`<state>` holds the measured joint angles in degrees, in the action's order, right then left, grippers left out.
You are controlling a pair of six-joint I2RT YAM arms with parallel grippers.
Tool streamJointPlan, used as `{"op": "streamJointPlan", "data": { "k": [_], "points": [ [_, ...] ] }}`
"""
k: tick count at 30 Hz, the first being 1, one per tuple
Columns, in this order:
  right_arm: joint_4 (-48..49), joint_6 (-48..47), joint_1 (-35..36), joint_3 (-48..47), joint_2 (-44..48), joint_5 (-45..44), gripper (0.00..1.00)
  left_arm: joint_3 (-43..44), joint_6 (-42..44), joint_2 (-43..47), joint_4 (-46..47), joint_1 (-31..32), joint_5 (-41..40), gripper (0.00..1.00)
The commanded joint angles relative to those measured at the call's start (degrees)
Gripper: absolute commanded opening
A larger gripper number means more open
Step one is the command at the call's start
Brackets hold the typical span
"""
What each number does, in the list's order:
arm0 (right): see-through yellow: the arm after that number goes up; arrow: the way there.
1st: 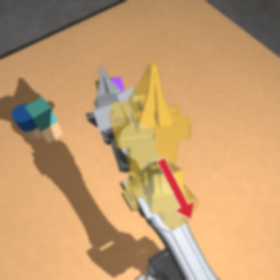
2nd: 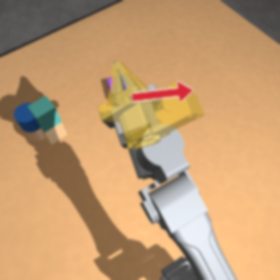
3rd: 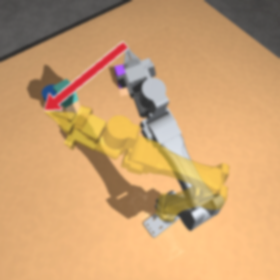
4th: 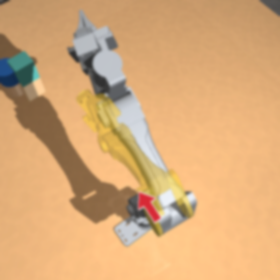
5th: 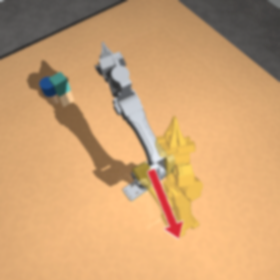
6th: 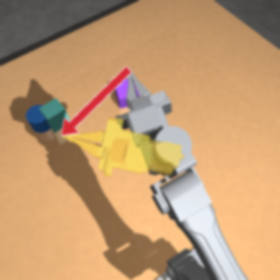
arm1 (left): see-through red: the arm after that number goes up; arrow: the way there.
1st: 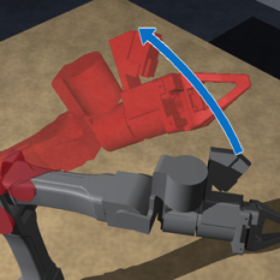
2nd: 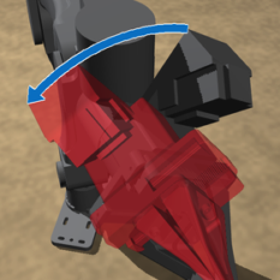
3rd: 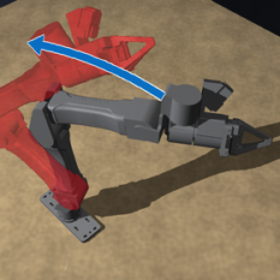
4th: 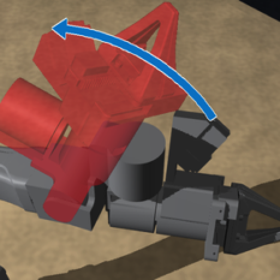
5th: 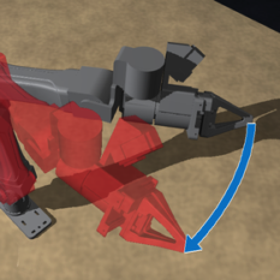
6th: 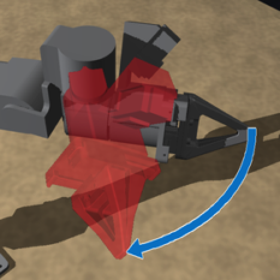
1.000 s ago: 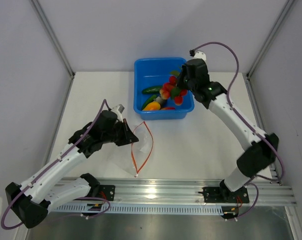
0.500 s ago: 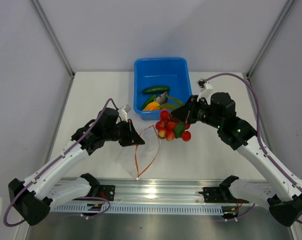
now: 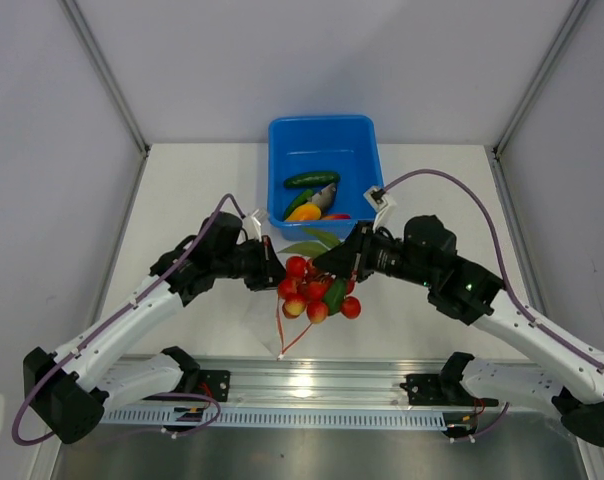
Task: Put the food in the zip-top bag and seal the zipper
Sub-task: Place the fake fruit in the zipper food storage bag.
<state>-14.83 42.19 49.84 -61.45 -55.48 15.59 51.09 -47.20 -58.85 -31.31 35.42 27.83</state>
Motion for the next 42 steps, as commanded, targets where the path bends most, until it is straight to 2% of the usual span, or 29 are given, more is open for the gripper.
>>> {"op": "streamJointPlan", "data": {
  "k": [1,5,12,16,26,33,40,41,42],
  "points": [
    [4.37,3.77,4.63,1.95,-0.32,-7.76,0.0,1.73,-2.28,1.1,2.92,-0.44,2.05,0.01],
    [1.66,4.56,7.89,3.35,-0.94,-18.11,0.0,1.47,-3.07,2.5,3.45,-0.53,2.05,0.01],
    [-6.69,6.67,10.8,4.15,-1.38,-31.03,0.0,0.51,-2.98,5.5,3.89,-0.44,1.87,0.01],
    [-12.31,9.39,11.68,1.43,-4.36,-37.19,0.0,-0.64,-3.6,6.03,5.99,-0.44,3.54,0.01],
    [-15.84,18.44,13.26,-6.39,-13.77,-43.01,0.0,-2.48,-3.95,5.15,8.55,-0.26,5.48,0.01],
    [-21.47,25.3,16.6,-13.08,-20.09,-53.29,0.0,-3.54,-5.8,5.41,10.65,-0.18,6.27,0.01],
    [-20.33,21.35,21.43,-14.05,-27.12,-59.71,0.0,-3.37,-9.4,6.29,13.29,0.0,7.93,0.01],
    [-20.24,20.74,22.3,-14.57,-28.53,-60.24,0.02,-3.1,-10.27,6.55,13.64,0.09,8.02,0.01],
    [-19.72,18.65,22.75,-14.84,-29.24,-60.42,0.12,-3.1,-10.72,6.82,13.82,0.09,8.2,0.01]
  ]
}}
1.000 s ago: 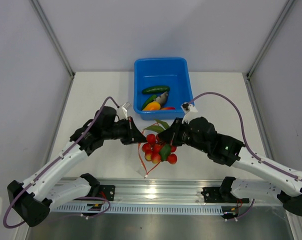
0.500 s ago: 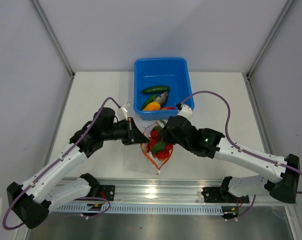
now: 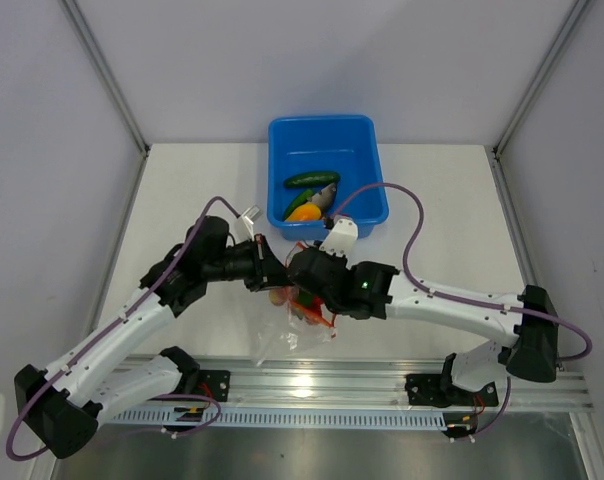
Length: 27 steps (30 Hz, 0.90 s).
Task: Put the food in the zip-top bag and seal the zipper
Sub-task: Place the fake fruit in the zipper food storage bag.
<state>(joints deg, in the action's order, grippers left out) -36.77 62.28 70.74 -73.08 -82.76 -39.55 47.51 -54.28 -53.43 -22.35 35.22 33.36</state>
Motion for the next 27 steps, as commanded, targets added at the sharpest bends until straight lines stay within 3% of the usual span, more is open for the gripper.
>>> {"op": "streamJointPlan", "data": {
  "k": [1,6,9,16,19,23,27],
  "points": [
    [3.28,-5.12,2.73,-3.82,-2.66,-5.54,0.29,0.57,-4.6,1.83,5.12,0.29,2.84,0.01],
    [4.43,-10.86,4.58,-4.1,0.04,-4.48,0.65,0.48,-5.66,2.89,5.04,0.2,1.27,0.01],
    [4.17,-13.23,4.49,-2.51,4.17,-2.73,0.78,-0.04,-5.75,3.33,4.95,0.2,0.56,0.01],
    [-0.31,-15.08,4.14,0.2,15.32,1.32,0.77,-1.28,-5.84,2.81,5.47,0.2,0.3,0.01],
    [-0.05,-16.31,2.57,4.16,21.05,3.86,0.71,-0.66,-5.4,2.19,5.3,0.2,0.65,0.01],
    [-0.58,-16.31,-5.15,9.96,25.27,9.39,0.57,-0.05,-5.48,1.49,5.38,0.2,1.35,0.01],
    [1.09,-16.66,-10.0,13.75,26.42,14.84,0.54,0.13,-5.31,1.49,5.03,0.2,1.61,0.01]
  ]
}}
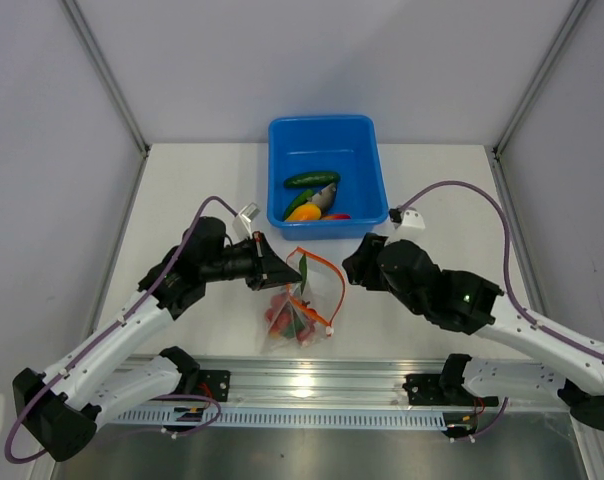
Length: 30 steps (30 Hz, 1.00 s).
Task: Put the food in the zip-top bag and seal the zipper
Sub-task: Place the fake fruit in the zipper food storage bag, then adjust the zipper food storage bag at the center of the board.
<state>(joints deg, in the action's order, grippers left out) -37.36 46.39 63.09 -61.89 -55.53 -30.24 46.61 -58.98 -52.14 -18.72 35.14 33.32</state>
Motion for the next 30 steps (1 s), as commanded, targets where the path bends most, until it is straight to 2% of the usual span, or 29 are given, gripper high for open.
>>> {"op": "streamJointPlan", "data": {
  "k": [1,7,10,11,13,19,21,24,25,26,30],
  "points": [
    [2.12,-0.95,-2.97,3.0,-1.07,7.8,0.54,0.85,-0.52,0.2,1.41,0.28,1.66,0.01],
    [4.58,-1.66,-3.59,4.23,-6.08,12.22,0.5,0.5,-0.61,0.2,1.58,0.37,2.27,0.01],
    [6.07,-1.22,-3.33,5.02,-7.49,13.98,0.42,0.32,-0.43,0.37,1.41,0.28,2.36,0.01],
    [6.51,-1.04,-3.24,5.2,-7.66,14.07,0.35,0.41,-0.35,0.46,1.23,0.28,2.28,0.01],
    [6.6,-0.95,-3.15,5.46,-8.1,13.98,0.31,0.67,0.36,0.9,0.18,0.28,1.49,0.01],
    [5.2,-1.22,-3.24,5.46,-8.37,12.22,0.33,0.68,1.24,1.25,-0.88,0.28,1.66,0.0],
    [5.11,-1.48,-3.24,5.64,-8.89,12.4,0.31,0.33,1.15,1.25,-0.88,0.28,1.66,0.01],
    [5.81,-1.57,-3.15,5.99,-10.3,12.75,0.16,-0.03,1.76,1.08,-0.7,0.28,2.36,0.01],
    [6.33,-2.0,-3.15,5.99,-11.0,12.75,0.07,0.15,2.37,0.81,-0.88,0.2,2.71,0.01],
    [6.43,-2.27,-3.15,5.55,-11.53,12.75,0.02,1.89,3.25,-0.32,-2.79,0.2,3.32,0.01],
    [6.78,-4.46,-3.15,2.75,-13.2,12.05,0.0,5.33,6.94,-0.95,-7.19,0.28,2.98,0.01]
  ]
}}
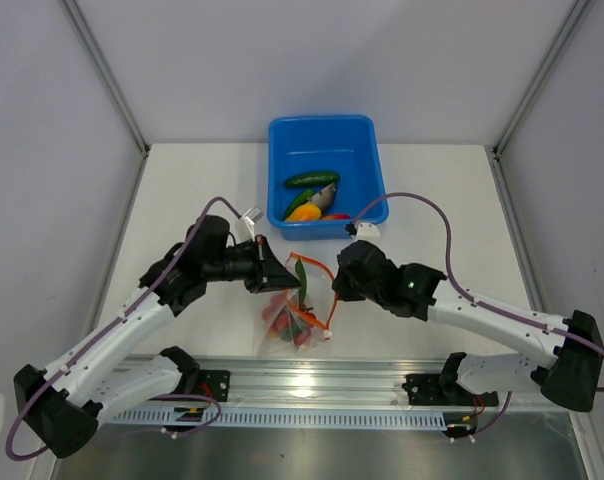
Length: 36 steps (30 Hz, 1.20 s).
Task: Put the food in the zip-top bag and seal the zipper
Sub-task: Adjust the zipper food storage bag at the center of the board.
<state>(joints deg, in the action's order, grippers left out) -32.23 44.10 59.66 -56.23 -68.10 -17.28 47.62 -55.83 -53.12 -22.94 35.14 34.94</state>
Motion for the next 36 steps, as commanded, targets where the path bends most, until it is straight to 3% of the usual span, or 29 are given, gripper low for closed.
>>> {"op": "streamJointPlan", "data": {
  "k": [1,8,12,20,25,29,32,33,36],
  "points": [
    [1.73,-2.69,0.37,-3.88,-0.64,-1.26,0.0,4.85,4.41,0.47,-4.03,0.2,0.32,0.01],
    [-0.64,-9.55,0.99,-19.43,-2.04,-1.62,0.0,11.79,9.86,6.97,-15.99,0.28,-14.71,0.01],
    [-0.21,-11.05,2.21,-25.86,-3.18,0.04,0.0,8.91,9.17,12.33,-17.14,0.2,-21.03,0.0],
    [2.87,-8.33,4.15,-19.9,-4.06,4.18,0.0,-8.92,5.13,15.95,-15.74,0.02,-22.55,0.01],
    [2.79,-8.15,4.5,-19.53,-5.03,5.68,0.0,-8.34,4.68,16.73,-15.29,-0.33,-21.58,0.01],
    [1.82,-9.99,4.59,-22.86,-6.43,5.59,0.0,-2.19,6.43,19.11,-18.36,-0.24,-26.66,0.01],
    [0.15,-11.66,4.15,-24.8,-8.01,5.76,0.17,0.9,7.67,19.72,-22.05,-0.24,-29.31,0.01],
    [-0.72,-12.1,3.8,-26.2,-8.45,5.76,0.35,0.99,7.84,20.16,-22.5,-0.33,-30.71,0.01],
    [-1.69,-14.03,3.45,-28.14,-9.51,5.5,0.56,0.99,8.02,22.36,-23.47,-0.33,-33.79,0.01]
  ]
}}
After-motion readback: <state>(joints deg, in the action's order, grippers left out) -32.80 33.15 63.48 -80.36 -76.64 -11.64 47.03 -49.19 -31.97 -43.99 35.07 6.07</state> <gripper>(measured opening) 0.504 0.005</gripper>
